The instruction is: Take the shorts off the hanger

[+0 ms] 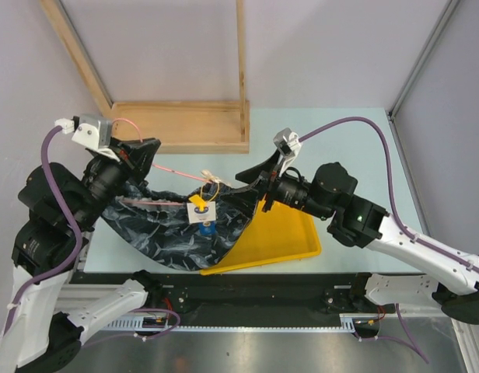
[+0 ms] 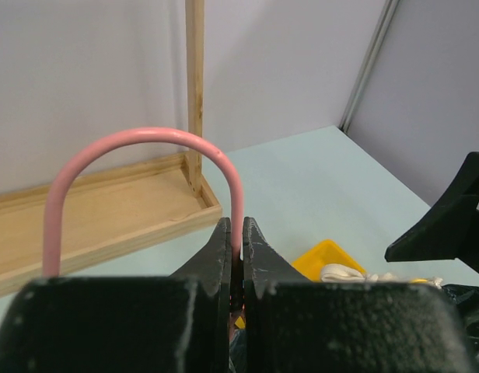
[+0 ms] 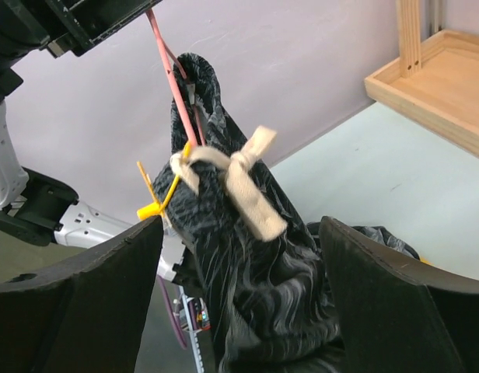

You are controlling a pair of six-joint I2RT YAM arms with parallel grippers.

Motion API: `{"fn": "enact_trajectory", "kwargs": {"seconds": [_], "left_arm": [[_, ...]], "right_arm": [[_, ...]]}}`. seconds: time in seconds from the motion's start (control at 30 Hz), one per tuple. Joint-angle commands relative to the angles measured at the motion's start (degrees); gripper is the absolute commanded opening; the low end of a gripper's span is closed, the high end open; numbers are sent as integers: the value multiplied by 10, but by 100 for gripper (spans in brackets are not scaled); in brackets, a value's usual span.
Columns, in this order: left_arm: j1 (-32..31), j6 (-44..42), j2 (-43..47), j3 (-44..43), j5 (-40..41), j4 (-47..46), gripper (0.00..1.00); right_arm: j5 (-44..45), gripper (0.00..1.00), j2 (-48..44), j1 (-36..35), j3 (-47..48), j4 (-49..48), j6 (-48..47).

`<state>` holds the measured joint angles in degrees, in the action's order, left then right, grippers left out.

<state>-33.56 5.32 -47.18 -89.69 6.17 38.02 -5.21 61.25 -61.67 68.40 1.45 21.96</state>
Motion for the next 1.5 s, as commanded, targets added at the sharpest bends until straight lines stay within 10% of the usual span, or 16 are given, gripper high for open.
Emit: {"fn": "enact_trajectory", "kwargs": {"seconds": [0.0, 0.5, 0.73, 0.87, 1.47], "left_arm": [[1, -2, 7, 11, -21, -44, 0], [1, 1, 22, 37, -28, -30, 0], [1, 16, 29, 36, -27, -36, 0], [2, 30, 31, 36, -4, -37, 0], [1, 127, 122, 85, 197, -81, 0]], "right_arm": [[6, 84, 24, -2, 26, -42, -6], [-24, 59, 57, -3, 52, -62, -6], [-45, 33, 62, -2, 52, -64, 2], [-33, 0, 53, -3, 52, -54, -1], [128, 0, -48, -4, 28, 85, -31]]}}
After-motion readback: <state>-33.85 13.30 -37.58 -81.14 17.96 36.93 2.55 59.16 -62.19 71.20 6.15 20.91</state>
